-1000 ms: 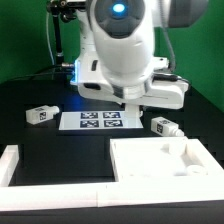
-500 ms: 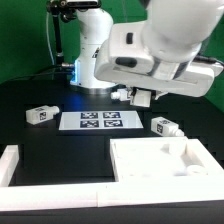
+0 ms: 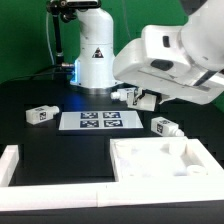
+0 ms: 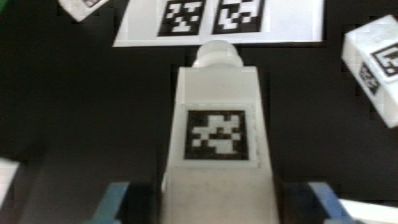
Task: Assemble one leg
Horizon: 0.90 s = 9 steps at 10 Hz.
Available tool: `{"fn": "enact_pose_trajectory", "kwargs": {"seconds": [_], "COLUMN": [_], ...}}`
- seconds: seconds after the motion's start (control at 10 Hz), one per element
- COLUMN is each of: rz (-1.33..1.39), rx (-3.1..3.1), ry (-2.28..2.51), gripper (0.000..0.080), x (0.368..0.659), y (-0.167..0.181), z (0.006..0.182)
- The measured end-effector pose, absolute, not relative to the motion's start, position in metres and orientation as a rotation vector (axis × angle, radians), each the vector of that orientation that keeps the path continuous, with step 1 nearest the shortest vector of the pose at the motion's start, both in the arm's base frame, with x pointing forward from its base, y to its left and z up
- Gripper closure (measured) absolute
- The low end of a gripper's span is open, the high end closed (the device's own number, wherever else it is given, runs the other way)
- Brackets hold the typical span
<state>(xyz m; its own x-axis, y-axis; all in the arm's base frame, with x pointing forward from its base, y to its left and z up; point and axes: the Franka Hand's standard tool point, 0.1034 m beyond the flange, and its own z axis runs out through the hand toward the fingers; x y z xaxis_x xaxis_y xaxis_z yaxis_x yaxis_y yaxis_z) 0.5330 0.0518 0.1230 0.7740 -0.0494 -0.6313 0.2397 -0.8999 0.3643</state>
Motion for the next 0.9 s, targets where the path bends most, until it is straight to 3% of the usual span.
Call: {"fn": "enact_pose_trajectory", "kwargs": {"seconds": [0.5, 0.8, 0.9], "rz": [-0.914, -0.784, -0.814], "rx": [2.565, 2.692, 2.721], "ry": [0.119, -0.086, -0.197], "gripper": [0.0506, 0.0506, 0.0506], "x": [0.536, 0.56, 0.562], "y": [0.055, 0.073, 0.08], "z": [0.123, 0.121, 0.13]}}
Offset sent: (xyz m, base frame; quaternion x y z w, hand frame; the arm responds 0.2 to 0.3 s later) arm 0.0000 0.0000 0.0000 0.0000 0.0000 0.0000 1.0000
